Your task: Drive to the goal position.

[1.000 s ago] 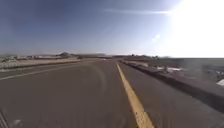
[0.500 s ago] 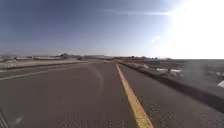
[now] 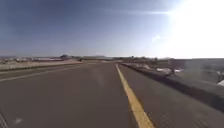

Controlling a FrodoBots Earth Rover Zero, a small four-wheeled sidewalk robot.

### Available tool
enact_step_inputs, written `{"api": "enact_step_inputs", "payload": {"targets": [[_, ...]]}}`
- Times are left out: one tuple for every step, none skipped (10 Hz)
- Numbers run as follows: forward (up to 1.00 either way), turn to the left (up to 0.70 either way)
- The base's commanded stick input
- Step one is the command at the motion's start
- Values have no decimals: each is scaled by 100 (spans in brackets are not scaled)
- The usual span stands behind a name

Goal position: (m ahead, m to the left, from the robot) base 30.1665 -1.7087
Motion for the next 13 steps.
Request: {"api": "enact_step_inputs", "payload": {"targets": [[70, 0], [70, 0], [70, 0], [70, 0], [70, 0], [70, 0], [70, 0], [70, 0], [70, 0], [70, 0], [70, 0], [70, 0], [70, 0]]}}
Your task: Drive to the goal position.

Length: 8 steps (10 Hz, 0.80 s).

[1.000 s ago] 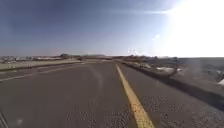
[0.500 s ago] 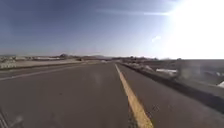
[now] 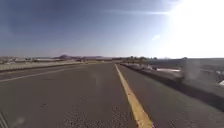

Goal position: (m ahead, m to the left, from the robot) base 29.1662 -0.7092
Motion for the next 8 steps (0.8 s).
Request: {"api": "enact_step_inputs", "payload": {"targets": [[70, 0], [70, 0], [70, 0], [70, 0], [70, 0], [70, 0], [70, 0], [70, 0]]}}
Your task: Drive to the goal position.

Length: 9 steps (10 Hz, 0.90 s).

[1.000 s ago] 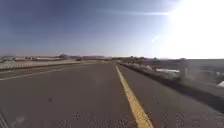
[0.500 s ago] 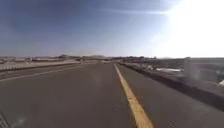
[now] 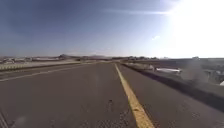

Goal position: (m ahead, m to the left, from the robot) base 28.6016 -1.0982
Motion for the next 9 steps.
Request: {"api": "enact_step_inputs", "payload": {"targets": [[70, 0], [70, 0], [70, 0], [70, 0], [70, 0], [70, 0], [70, 0], [70, 0], [70, 0]]}}
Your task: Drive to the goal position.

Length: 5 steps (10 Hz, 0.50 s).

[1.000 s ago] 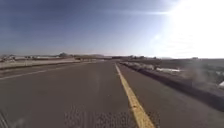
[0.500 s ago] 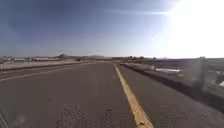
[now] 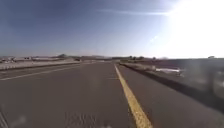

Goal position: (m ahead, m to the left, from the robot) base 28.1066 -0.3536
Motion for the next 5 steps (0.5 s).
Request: {"api": "enact_step_inputs", "payload": {"targets": [[70, 0], [70, 0], [70, 0], [70, 0], [70, 0]]}}
